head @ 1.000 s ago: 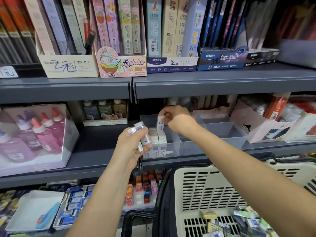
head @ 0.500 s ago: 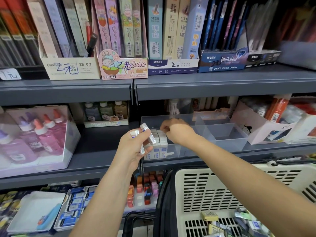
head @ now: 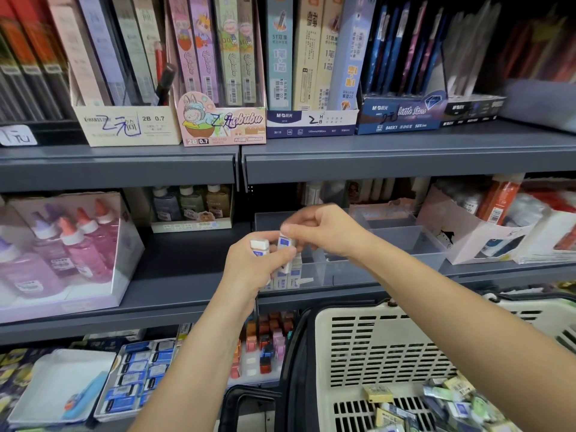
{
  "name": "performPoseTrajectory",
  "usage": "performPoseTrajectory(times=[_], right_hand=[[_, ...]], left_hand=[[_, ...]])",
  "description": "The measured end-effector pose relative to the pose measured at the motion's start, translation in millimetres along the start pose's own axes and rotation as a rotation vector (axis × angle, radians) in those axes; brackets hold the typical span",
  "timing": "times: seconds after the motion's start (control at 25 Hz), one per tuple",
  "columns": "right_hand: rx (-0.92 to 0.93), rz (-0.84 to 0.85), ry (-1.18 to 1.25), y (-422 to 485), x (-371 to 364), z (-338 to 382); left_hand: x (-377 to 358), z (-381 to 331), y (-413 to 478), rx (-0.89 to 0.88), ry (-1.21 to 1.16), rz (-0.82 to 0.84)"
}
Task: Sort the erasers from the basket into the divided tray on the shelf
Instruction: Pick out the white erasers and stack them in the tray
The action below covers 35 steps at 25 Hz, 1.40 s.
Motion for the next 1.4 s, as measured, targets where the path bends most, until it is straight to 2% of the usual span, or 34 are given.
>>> performPoseTrajectory(times=[0.12, 0.24, 0.36, 0.52, 0.6, 0.68, 0.8, 0.88, 0.96, 1.04, 1.24, 1.4], right_hand=[[-0.009, -0.047, 0.014, -0.9, 7.3, 0.2], [-0.017, -0.07, 0.038, -2.3, 14.9, -3.1], [0.012, -0.058, 0.017, -5.2, 16.4, -5.4], [0.082, -0.041, 0.057, -7.3, 19.6, -4.8], [0.067, -0.037, 0.075, -8.1, 20.7, -5.0], [0.01, -0.05, 0.057, -8.8, 21.7, -6.2], [-0.015, -0.015, -0.033, -9.4, 23.9, -4.7], [0.01, -0.074, -0.114, -6.7, 30.9, -3.2], [0.029, -0.175, -0.382, -4.3, 38.8, -3.9], [0.032, -0.162, -0.667, -5.7, 36.0, -9.5], [-0.057, 0.037, -0.668, -6.2, 9.6, -35.5], [-0.064, 0.106, -0.8, -3.1, 4.1, -45.5]], left_hand=[[0.1, -1.0, -0.2, 0.045, -0.056, -0.007], [0.8, -2.1, -1.1, 0.162, -0.162, -0.002], [-2.5, -2.4, -2.8, 0.185, -0.107, 0.032], [-4.9, -3.5, -7.0, 0.213, -0.164, 0.179], [-5.2, -4.3, -8.1, 0.152, -0.114, 0.165], [-6.0, -5.0, -7.9, 0.046, 0.045, 0.081], [-8.6, -5.9, -8.1, -0.007, 0.112, 0.021], [-5.0, -6.4, -8.2, 0.01, 0.109, -0.017], [2.4, -6.1, -6.1, 0.041, 0.13, -0.084], [7.3, -6.1, -5.4, 0.092, 0.142, -0.109], [1.0, -16.3, -9.6, 0.265, -0.111, -0.113], [2.4, -15.9, -10.1, 0.24, -0.164, -0.126]])
Point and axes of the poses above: each hand's wrist, its own y-axis towards the middle knuckle, its own x-axis out of the back of the hand, z = x × y, the point moved 2 cm from there along y, towards the middle knuckle, and after that the axes turned 5 degrees about y, right-handed, at the moved point
